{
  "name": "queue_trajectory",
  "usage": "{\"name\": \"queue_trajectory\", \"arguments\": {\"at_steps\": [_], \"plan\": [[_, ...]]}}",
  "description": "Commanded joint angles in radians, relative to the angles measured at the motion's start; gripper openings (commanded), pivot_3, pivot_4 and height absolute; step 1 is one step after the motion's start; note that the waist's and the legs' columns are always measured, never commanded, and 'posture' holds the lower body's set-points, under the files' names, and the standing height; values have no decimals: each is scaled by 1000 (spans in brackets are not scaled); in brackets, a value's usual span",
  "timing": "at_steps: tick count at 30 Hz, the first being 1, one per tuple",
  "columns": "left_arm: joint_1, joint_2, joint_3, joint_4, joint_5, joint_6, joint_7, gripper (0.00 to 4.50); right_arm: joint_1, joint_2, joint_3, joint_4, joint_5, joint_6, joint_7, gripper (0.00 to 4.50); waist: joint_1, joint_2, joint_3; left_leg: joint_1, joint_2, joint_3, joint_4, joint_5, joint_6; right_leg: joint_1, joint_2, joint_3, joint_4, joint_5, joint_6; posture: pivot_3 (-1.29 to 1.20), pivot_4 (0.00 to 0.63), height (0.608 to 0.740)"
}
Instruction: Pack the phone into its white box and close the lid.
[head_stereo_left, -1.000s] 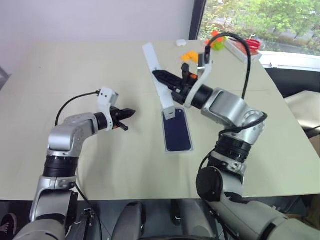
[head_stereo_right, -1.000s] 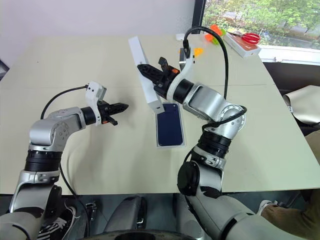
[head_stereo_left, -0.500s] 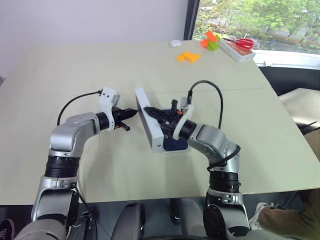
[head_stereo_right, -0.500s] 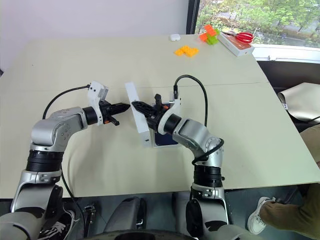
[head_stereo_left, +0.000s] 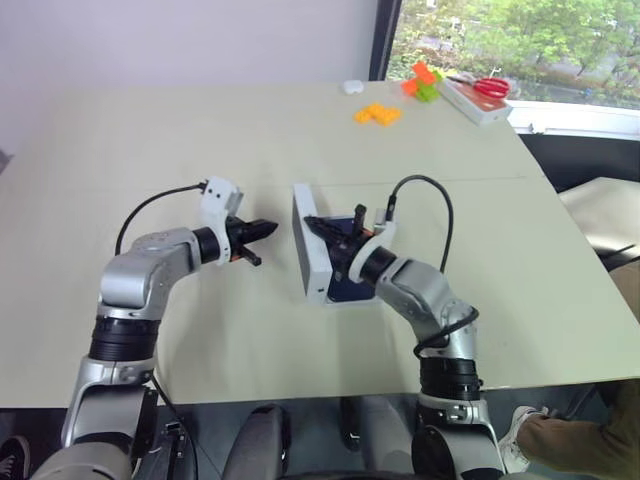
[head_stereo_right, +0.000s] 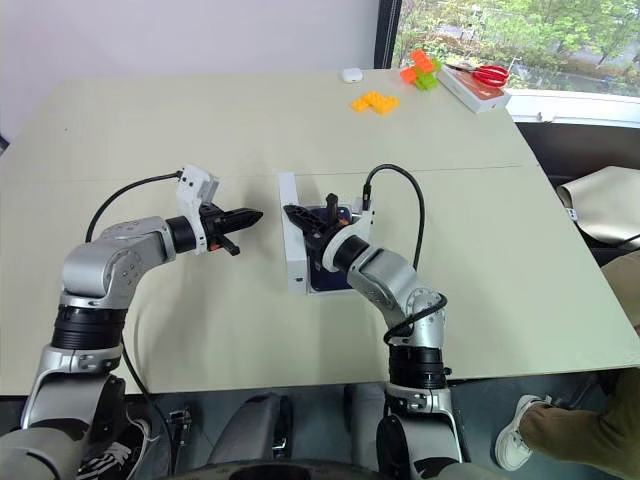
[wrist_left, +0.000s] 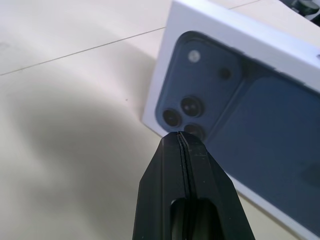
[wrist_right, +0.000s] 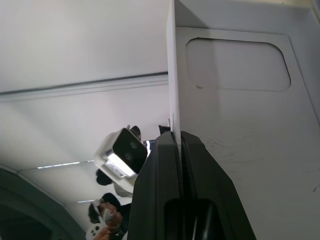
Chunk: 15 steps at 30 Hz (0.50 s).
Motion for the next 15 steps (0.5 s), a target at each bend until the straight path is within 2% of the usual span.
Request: {"name": "queue_trajectory", "arguments": {"at_steps": [1,15], "plan": [[-5,-2,-6,-37,-10,-25,-9,0,25,-42,-5,-21,-57,-6,53,32,4,0,0,0,0,0,0,0,0,1,0,0,0,0,0,0,150,740],[20,-23,-60,-61,0,-46,-7,0,79,-171,-32,-103,-148,-20,164,32,25,0,0,0,0,-1,12,-1,1,7,0,-1,0,0,0,0,150,740]]}}
